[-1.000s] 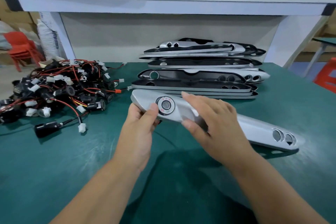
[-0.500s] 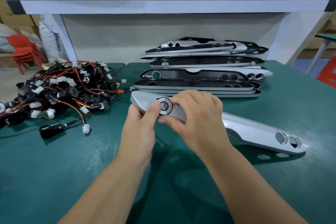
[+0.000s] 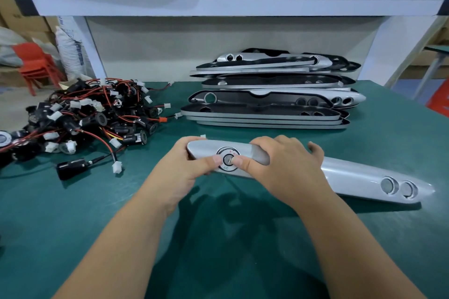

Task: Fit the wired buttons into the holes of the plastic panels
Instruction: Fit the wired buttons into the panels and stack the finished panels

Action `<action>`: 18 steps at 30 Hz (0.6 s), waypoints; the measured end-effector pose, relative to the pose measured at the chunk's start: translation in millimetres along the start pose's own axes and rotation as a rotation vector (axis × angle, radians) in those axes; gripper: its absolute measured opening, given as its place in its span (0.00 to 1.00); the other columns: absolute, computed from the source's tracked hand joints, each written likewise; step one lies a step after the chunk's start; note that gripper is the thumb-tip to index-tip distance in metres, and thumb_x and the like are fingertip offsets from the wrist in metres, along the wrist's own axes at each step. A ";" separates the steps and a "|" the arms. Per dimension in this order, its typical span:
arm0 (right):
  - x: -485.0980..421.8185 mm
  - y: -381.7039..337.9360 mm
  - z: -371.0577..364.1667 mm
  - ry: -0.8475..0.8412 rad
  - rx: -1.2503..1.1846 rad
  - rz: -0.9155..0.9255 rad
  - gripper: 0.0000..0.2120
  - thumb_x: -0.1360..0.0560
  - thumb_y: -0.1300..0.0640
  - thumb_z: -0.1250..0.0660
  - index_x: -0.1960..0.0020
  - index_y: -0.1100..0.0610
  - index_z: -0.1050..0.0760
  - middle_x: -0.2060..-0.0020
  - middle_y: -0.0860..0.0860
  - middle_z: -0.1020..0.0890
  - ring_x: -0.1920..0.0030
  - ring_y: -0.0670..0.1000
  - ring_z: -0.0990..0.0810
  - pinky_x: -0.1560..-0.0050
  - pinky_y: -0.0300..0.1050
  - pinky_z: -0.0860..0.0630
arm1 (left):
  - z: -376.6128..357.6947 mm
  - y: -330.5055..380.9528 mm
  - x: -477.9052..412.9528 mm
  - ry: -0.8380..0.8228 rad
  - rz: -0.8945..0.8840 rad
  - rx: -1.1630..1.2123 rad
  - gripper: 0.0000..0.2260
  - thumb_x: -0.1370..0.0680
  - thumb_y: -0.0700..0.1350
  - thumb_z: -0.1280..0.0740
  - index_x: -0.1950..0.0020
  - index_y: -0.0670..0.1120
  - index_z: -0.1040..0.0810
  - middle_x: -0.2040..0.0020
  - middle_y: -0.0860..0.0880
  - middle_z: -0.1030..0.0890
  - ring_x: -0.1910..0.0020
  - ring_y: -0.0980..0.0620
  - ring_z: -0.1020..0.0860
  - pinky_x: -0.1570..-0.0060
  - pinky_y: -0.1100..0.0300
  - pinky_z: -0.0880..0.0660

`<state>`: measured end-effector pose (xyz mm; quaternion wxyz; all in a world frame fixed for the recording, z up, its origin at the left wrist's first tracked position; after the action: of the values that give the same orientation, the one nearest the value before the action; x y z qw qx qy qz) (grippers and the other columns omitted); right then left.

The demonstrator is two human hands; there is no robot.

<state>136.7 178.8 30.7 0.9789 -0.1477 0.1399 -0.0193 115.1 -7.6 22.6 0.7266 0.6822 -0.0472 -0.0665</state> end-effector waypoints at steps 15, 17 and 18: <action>3.2 -4.9 -5.5 0.086 0.068 -0.054 0.37 0.39 0.21 0.59 0.49 0.45 0.28 0.58 0.44 0.31 0.47 0.50 0.32 0.34 0.59 0.49 | -6.7 -13.9 -3.8 0.098 -0.045 -0.236 0.20 0.29 0.48 0.26 0.42 0.58 0.31 0.56 0.52 0.21 0.61 0.56 0.25 0.60 0.61 0.32; 4.4 -4.7 -4.8 0.085 0.076 -0.042 0.37 0.38 0.22 0.59 0.48 0.45 0.28 0.57 0.44 0.31 0.47 0.50 0.32 0.34 0.59 0.49 | -7.5 -13.7 -3.6 0.099 -0.059 -0.232 0.22 0.28 0.47 0.26 0.39 0.57 0.33 0.56 0.52 0.21 0.59 0.54 0.24 0.59 0.62 0.32; 4.8 -4.1 -4.9 0.074 0.074 -0.032 0.37 0.38 0.22 0.59 0.46 0.44 0.29 0.55 0.44 0.30 0.45 0.50 0.32 0.33 0.59 0.50 | -7.6 -13.6 -4.0 0.095 -0.059 -0.213 0.23 0.28 0.47 0.27 0.38 0.57 0.33 0.55 0.52 0.20 0.57 0.54 0.23 0.59 0.62 0.31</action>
<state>140.0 173.1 26.2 0.9774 -0.1126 0.1728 -0.0454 111.9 -0.3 8.6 0.7942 0.6045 0.0148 -0.0602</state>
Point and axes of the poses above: each hand's wrist, its own x-axis away from the middle knuckle, its own z-axis out of the back of the hand, y = z × x, the point moved 1 cm from there along -x, towards the middle knuckle
